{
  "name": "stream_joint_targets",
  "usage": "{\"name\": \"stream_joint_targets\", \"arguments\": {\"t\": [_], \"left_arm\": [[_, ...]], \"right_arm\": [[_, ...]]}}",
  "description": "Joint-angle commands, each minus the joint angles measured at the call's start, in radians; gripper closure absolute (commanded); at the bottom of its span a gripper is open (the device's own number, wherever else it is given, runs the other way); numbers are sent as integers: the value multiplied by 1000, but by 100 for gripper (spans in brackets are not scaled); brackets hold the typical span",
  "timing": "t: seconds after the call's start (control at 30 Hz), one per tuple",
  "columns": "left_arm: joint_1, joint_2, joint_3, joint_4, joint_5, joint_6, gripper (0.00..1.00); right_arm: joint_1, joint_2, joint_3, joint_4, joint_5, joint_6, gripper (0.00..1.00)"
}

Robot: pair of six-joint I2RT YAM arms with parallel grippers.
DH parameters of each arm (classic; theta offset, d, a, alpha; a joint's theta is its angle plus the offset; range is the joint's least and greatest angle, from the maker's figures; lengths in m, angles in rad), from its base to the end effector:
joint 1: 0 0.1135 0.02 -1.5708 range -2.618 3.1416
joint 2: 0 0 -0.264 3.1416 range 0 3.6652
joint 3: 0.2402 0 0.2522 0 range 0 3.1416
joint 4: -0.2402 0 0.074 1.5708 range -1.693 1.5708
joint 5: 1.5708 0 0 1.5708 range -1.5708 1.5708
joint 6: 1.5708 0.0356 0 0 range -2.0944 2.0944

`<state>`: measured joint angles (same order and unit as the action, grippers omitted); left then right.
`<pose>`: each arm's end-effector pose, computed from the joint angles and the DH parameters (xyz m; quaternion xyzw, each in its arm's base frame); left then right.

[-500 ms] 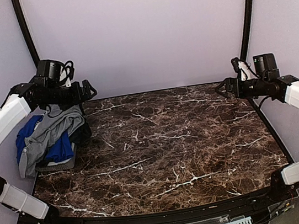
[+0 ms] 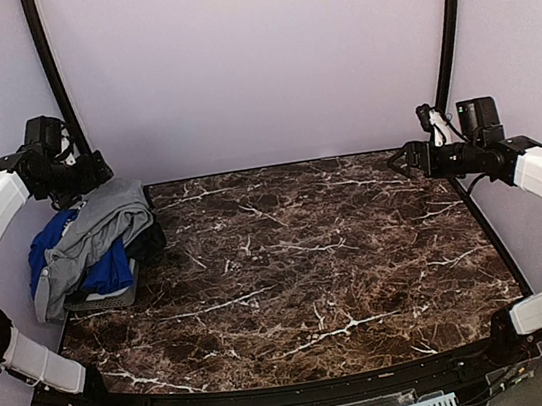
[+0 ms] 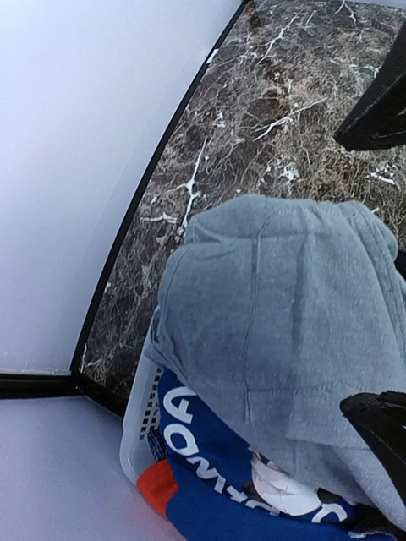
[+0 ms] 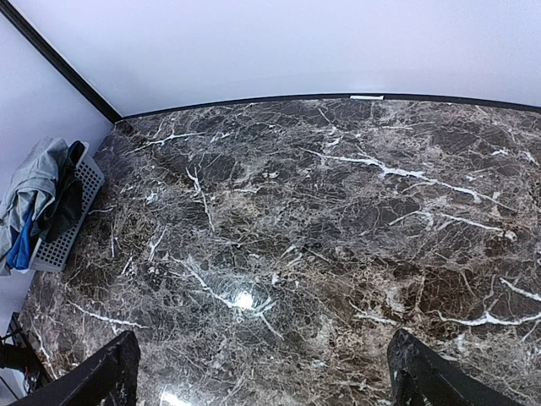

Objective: Fold and stack the mixed laundry pile
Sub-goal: Pick up the crumpled shirt from the bin.

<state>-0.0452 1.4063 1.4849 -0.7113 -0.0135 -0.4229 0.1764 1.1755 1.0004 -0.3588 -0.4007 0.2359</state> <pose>0.3044 -0.0133 0.3882 -0.1704 0.8755 -0.0990 0.4411 0.2554 0.0596 0.3192 -0.0732 0.8538 0.2686 0.4400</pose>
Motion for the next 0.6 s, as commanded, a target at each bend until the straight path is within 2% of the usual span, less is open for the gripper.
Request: {"name": "stream_joint_targets", "arguments": {"t": [0.0, 0.3, 0.57], "left_arm": [[22, -12, -55, -17, -47, -2, 1], [42, 33, -109, 5, -217, -16, 1], [83, 128, -116, 26, -203, 1, 1]], "right_arm": [[8, -1, 7, 35, -7, -25, 2], [8, -22, -8, 32, -17, -23, 2], [8, -18, -20, 46, -23, -10, 1]]}}
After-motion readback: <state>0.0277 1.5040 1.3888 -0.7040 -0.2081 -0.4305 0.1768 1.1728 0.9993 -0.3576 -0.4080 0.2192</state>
